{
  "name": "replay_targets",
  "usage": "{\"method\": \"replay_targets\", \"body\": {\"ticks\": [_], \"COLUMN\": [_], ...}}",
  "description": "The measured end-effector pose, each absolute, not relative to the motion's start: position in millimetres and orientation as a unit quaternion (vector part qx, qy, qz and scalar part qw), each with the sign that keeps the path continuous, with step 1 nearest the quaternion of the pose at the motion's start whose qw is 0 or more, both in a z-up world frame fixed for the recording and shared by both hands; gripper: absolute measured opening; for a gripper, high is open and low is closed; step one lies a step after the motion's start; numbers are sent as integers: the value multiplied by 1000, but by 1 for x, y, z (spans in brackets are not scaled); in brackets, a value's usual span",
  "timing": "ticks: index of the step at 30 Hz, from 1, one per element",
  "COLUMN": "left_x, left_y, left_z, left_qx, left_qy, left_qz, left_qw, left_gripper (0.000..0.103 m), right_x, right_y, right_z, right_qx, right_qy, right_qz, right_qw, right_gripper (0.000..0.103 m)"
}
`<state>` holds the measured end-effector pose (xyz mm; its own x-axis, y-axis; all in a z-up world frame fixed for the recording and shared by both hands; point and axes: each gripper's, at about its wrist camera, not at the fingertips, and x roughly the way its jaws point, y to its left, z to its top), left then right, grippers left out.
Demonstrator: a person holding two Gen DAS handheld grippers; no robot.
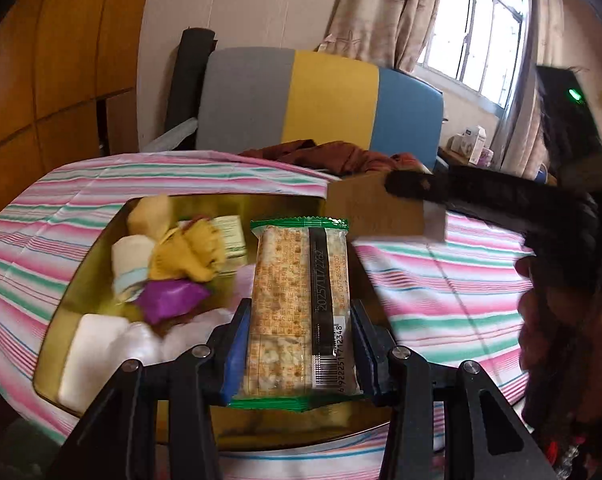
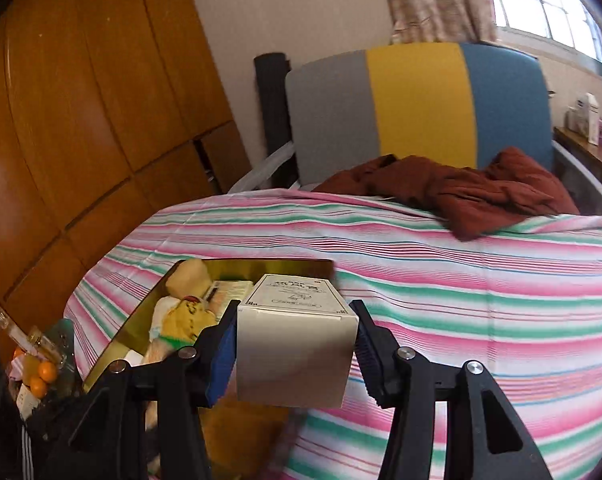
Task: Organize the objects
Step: 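Lower both items into the tray and open both grippers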
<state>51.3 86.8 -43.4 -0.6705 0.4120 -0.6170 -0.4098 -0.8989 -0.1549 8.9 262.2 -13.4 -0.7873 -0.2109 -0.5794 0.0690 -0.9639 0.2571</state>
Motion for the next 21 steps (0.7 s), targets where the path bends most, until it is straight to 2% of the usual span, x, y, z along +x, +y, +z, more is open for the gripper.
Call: {"method": "replay_targets", "body": {"ticks": [10, 12, 14, 16, 20, 21], "left_x": [47, 47, 45, 49, 53, 53], "left_y": [58, 55, 49, 42, 32, 30], "left_z": [-66, -67, -63, -56, -45, -44], "left_qx": [-382, -382, -378, -360, -331, -327], "left_qy": [50, 54, 46, 35, 18, 11], "left_qz": [896, 898, 900, 910, 925, 927], "left_qw": [219, 213, 210, 203, 188, 182], "left_gripper": [47, 52, 76, 90, 94, 97], "right_x": [-71, -80, -78, -67, -48, -48], "right_y": [211, 207, 207, 211, 219, 218], "right_z": [-38, -46, -46, -43, -39, -39], "right_qx": [378, 399, 397, 384, 360, 360], "right_qy": [-67, -81, -89, -100, -126, -126], "right_qz": [-922, -911, -911, -915, -920, -920], "right_qw": [54, 70, 69, 75, 85, 89], "right_gripper": [54, 55, 55, 56, 55, 51]}}
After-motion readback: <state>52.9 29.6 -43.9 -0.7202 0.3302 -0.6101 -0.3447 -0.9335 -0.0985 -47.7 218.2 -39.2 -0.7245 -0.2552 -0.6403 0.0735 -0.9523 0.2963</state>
